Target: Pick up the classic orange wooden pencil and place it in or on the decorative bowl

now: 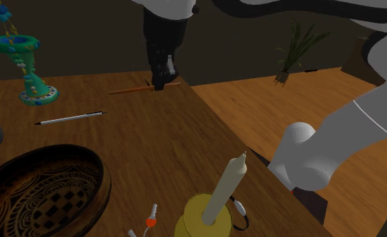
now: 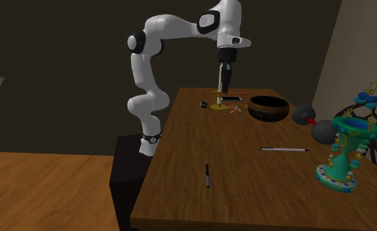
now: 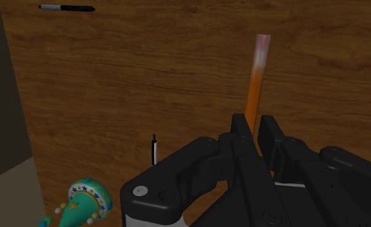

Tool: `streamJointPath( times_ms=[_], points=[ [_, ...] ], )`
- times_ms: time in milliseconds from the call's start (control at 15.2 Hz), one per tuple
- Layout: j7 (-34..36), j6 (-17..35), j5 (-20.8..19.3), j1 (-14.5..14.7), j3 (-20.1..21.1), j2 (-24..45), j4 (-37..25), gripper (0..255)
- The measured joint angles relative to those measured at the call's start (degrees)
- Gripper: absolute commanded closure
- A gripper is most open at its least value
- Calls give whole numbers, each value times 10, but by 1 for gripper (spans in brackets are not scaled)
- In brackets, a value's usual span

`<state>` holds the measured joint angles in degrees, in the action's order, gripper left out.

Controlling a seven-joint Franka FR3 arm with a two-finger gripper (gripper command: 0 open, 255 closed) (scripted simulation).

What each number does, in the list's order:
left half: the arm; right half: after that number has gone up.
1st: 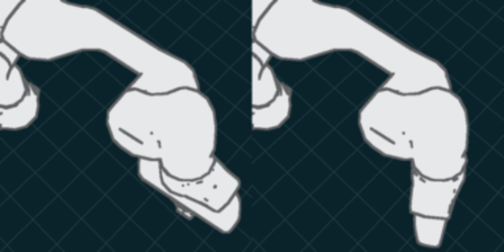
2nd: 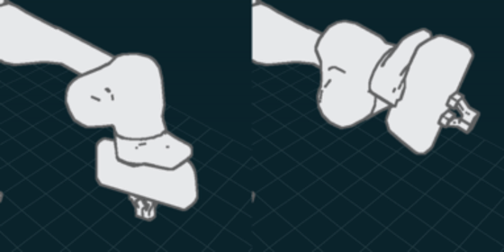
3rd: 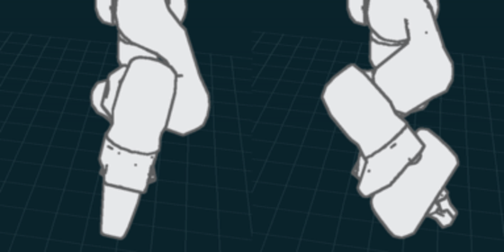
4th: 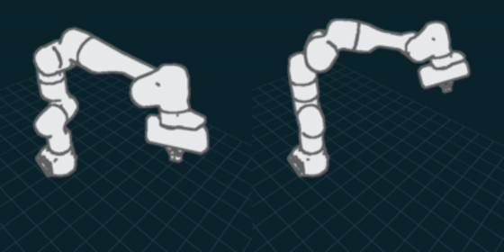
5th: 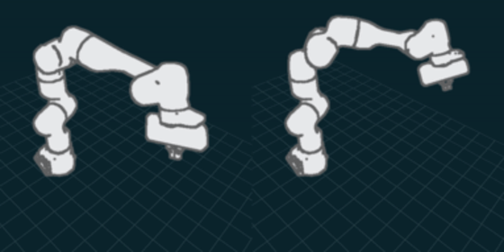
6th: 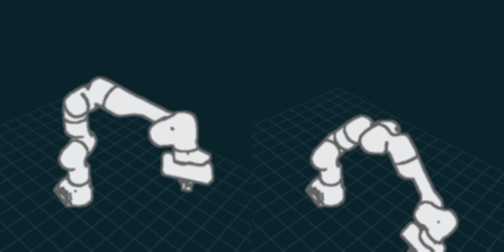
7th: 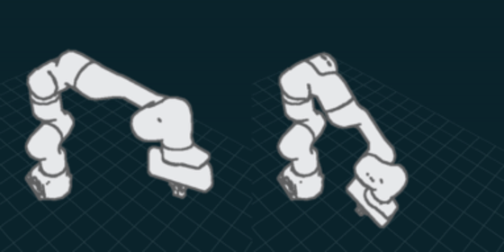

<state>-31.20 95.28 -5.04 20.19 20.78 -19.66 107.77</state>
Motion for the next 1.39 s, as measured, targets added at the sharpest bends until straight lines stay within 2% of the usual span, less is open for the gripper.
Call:
streamJointPath(
  times_ms=[330,726,990,1188,1254,1386],
  points=[
    [77,-23,-18,15,60,67,-74,255],
    [173,-78,-76,47,130,187,-214,255],
    [243,-131,-143,102,168,294,-337,255],
    [283,-180,-202,168,179,381,-445,255],
    [290,-184,-211,181,179,395,-460,255],
    [297,-177,-213,183,179,400,-455,255]
  ],
)
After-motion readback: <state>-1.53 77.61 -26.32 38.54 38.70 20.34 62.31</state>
